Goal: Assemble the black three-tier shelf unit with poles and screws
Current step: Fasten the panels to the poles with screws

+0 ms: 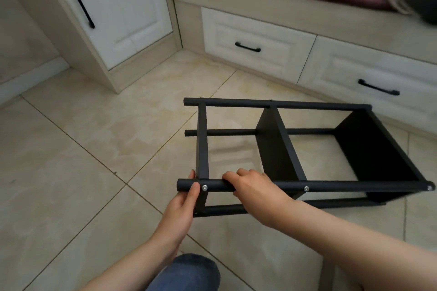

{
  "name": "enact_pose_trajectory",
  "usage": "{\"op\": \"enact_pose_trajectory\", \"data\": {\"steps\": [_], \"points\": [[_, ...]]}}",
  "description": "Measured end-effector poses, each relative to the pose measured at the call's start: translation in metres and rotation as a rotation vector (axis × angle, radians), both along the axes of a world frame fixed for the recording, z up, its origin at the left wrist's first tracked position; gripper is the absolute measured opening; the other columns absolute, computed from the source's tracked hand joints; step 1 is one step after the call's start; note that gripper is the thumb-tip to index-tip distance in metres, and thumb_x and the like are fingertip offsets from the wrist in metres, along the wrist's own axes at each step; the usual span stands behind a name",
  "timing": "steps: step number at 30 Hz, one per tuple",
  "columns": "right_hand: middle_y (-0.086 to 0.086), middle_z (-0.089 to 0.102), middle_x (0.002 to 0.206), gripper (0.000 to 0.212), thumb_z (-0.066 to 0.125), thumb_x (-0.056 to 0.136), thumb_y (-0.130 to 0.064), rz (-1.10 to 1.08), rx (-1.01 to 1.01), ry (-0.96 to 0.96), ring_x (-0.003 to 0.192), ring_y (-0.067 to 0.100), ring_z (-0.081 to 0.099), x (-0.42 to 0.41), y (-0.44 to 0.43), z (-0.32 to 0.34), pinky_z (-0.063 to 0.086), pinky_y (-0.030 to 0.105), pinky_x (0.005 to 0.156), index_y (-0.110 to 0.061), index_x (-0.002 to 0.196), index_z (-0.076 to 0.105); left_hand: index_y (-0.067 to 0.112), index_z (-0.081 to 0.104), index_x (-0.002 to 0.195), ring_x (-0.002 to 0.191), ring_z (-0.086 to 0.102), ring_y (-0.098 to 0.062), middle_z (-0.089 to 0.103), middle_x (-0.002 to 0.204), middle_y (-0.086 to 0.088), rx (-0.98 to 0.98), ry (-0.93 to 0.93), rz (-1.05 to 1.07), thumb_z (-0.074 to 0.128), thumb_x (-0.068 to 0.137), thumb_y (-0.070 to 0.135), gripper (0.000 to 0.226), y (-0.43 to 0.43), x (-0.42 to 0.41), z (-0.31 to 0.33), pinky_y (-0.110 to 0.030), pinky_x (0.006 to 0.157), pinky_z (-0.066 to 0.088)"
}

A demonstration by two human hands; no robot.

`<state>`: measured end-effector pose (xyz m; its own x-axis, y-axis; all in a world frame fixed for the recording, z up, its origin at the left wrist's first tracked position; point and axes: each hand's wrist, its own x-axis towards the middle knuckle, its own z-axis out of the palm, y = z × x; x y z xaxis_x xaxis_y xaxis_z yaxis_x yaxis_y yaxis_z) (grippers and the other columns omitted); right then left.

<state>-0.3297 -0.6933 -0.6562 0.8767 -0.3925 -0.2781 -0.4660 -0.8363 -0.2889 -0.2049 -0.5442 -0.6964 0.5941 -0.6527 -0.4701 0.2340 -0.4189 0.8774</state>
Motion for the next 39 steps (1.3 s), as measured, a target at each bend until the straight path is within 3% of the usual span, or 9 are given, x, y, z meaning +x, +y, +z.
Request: {"op": "enact_pose_trajectory", "data": {"steps": [6,11,15,20,26,30,33,35,39], "points": [[-0.002,0.047,0.1,0.058,0.059,0.093,-0.002,-0.124,-0.041,-0.095,0.1,0.028,0.052,-0.01,-0.015,0.055,0.039,0.065,0.1,-0.037,0.13,0.031,0.066,0.035,0.136,0.121,0.043,0.0,0.051,0.114,0.04,-0.056,-0.17,-0.113,0.044,0.075,0.077,0.062,-0.03,0.006,0.074,-0.027,0.102,0.03],[-0.006,0.049,0.097,0.052,0.053,0.101,-0.016,-0.201,-0.061,-0.371,0.085,0.018,0.052,-0.024,-0.028,0.104,0.054,0.045,0.083,-0.043,0.136,0.026,0.076,0.051,0.115,0.114,0.052,0.01,0.06,0.109,0.046,-0.157,-0.296,-0.11,0.051,0.072,0.077,0.042,-0.057,0.002,0.147,-0.022,0.098,0.038],[-0.004,0.06,0.109,0.048,0.054,0.101,-0.023,-0.26,-0.014,-0.519,0.091,0.013,0.057,-0.026,-0.038,0.149,0.05,0.022,0.077,-0.035,0.145,0.039,0.058,0.055,0.131,0.111,0.053,0.012,0.064,0.102,0.042,-0.272,-0.414,-0.096,0.055,0.075,0.071,0.058,-0.075,-0.003,0.206,-0.017,0.093,0.037],[-0.009,0.064,0.122,0.048,0.057,0.1,-0.02,-0.292,0.09,-0.691,0.111,0.008,0.059,-0.039,-0.041,0.197,0.045,0.023,0.096,-0.031,0.145,0.045,0.051,0.06,0.089,0.088,0.059,0.012,0.069,0.084,0.031,-0.306,-0.589,-0.145,0.057,0.092,0.056,0.006,-0.088,-0.019,0.279,-0.012,0.076,0.036],[-0.019,0.058,0.119,0.041,0.054,0.101,-0.015,-0.343,0.25,-0.849,0.117,0.004,0.057,-0.064,-0.031,0.222,0.046,0.028,0.103,-0.036,0.135,0.046,0.041,0.06,0.082,0.083,0.063,0.008,0.066,0.081,0.023,-0.307,-0.923,-0.231,0.059,0.096,0.048,0.016,-0.095,-0.05,0.332,-0.017,0.077,0.047],[-0.014,0.064,0.113,0.035,0.051,0.102,-0.013,-0.324,0.39,-0.889,0.108,0.001,0.063,-0.086,-0.023,0.225,0.052,0.028,0.096,-0.043,0.119,0.044,0.036,0.064,0.104,0.109,0.064,-0.018,0.069,0.099,0.011,-0.223,-1.133,-0.307,0.055,0.098,0.052,0.02,-0.096,-0.073,0.344,-0.055,0.106,0.044],[-0.011,0.065,0.113,0.034,0.05,0.102,-0.01,-0.343,0.475,-0.931,0.108,0.0,0.064,-0.105,-0.019,0.219,0.055,0.022,0.087,-0.041,0.117,0.047,0.03,0.059,0.131,0.13,0.054,-0.016,0.065,0.126,0.011,-0.229,-1.24,-0.417,0.053,0.1,0.048,0.036,-0.092,-0.089,0.341,-0.053,0.117,0.033],[-0.01,0.067,0.11,0.035,0.05,0.102,-0.008,-0.387,0.494,-0.958,0.106,0.0,0.065,-0.117,-0.02,0.216,0.054,0.018,0.081,-0.04,0.117,0.048,0.032,0.043,0.151,0.148,0.033,-0.012,0.046,0.155,0.012,-0.187,-1.356,-0.445,0.05,0.101,0.05,0.054,-0.091,-0.096,0.334,-0.042,0.125,0.017],[-0.007,0.067,0.11,0.036,0.049,0.102,-0.007,-0.447,0.503,-0.925,0.106,0.001,0.066,-0.137,-0.028,0.21,0.053,0.022,0.082,-0.04,0.119,0.047,0.031,0.032,0.157,0.153,0.023,-0.011,0.032,0.163,0.013,-0.138,-1.631,-0.459,0.047,0.105,0.038,0.054,-0.091,-0.111,0.315,-0.034,0.124,0.012]]}}
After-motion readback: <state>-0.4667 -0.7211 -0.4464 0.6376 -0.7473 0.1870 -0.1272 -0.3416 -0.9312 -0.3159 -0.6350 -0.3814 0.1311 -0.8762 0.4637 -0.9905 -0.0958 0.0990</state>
